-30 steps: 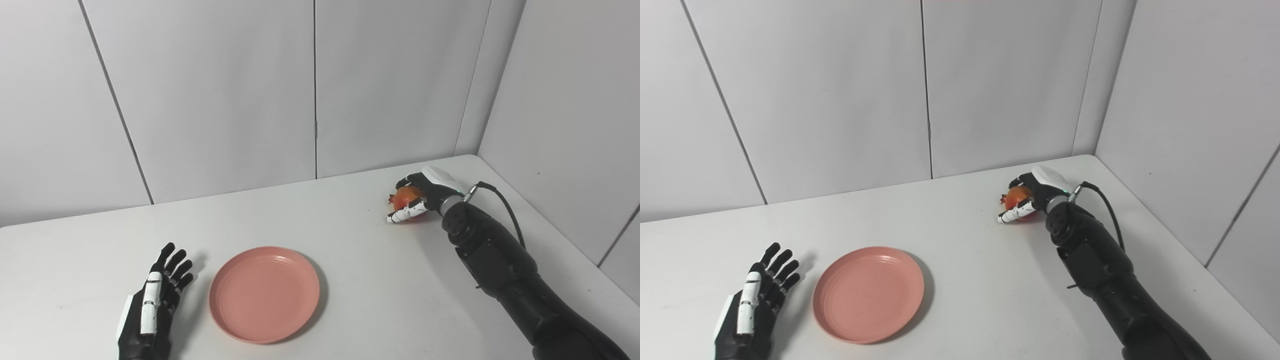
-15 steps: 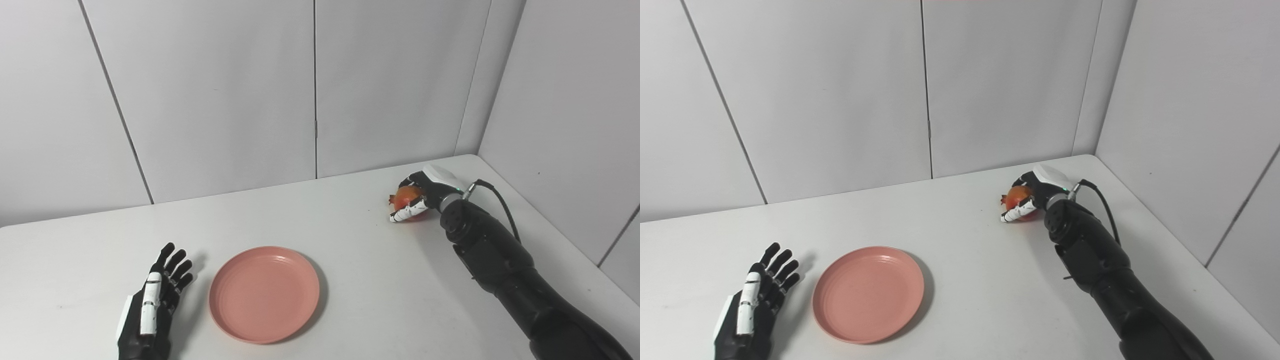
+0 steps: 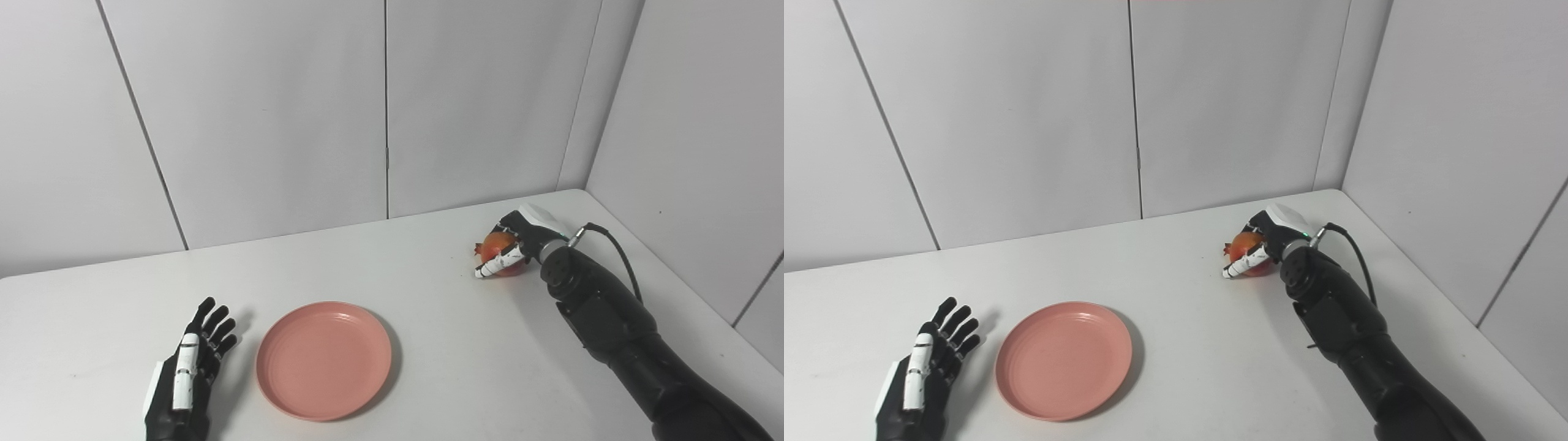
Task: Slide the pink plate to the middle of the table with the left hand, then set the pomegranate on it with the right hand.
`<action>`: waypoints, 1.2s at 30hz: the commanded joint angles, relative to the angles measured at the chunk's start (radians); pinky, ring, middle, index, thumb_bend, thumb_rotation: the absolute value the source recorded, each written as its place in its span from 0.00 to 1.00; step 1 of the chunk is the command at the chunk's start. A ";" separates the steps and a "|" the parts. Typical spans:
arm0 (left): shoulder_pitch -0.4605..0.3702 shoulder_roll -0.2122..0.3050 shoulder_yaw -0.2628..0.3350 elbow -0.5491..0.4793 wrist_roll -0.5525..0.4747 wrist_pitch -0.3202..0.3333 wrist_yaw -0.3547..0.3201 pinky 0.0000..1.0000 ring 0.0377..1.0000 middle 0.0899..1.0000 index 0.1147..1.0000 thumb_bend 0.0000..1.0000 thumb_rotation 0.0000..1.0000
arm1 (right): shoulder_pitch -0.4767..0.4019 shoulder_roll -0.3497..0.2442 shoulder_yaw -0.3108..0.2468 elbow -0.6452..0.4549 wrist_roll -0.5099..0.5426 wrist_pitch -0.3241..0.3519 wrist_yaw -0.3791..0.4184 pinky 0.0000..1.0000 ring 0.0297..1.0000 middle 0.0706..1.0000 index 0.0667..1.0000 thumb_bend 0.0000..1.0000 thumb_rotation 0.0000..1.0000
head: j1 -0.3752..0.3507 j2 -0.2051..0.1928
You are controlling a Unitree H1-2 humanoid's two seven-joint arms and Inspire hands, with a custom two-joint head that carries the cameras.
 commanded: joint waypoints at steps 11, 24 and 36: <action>-0.012 -0.018 -0.015 -0.014 0.030 0.004 0.027 0.89 0.89 0.90 0.89 0.39 1.00 | 0.010 -0.033 -0.068 -0.324 0.011 0.057 0.034 0.30 0.33 0.36 0.44 0.50 0.14 | 0.051 0.003; -0.010 -0.057 -0.032 -0.032 0.073 0.008 0.071 0.87 0.88 0.89 0.88 0.39 1.00 | 0.041 0.041 -0.029 -0.647 -0.029 0.076 0.117 0.30 0.34 0.39 0.45 0.50 0.14 | 0.139 0.011; -0.009 -0.104 -0.050 -0.064 0.111 0.033 0.120 0.85 0.87 0.88 0.87 0.40 1.00 | 0.030 0.183 0.091 -0.741 -0.095 0.044 0.178 0.26 0.30 0.36 0.45 0.50 0.14 | 0.237 0.036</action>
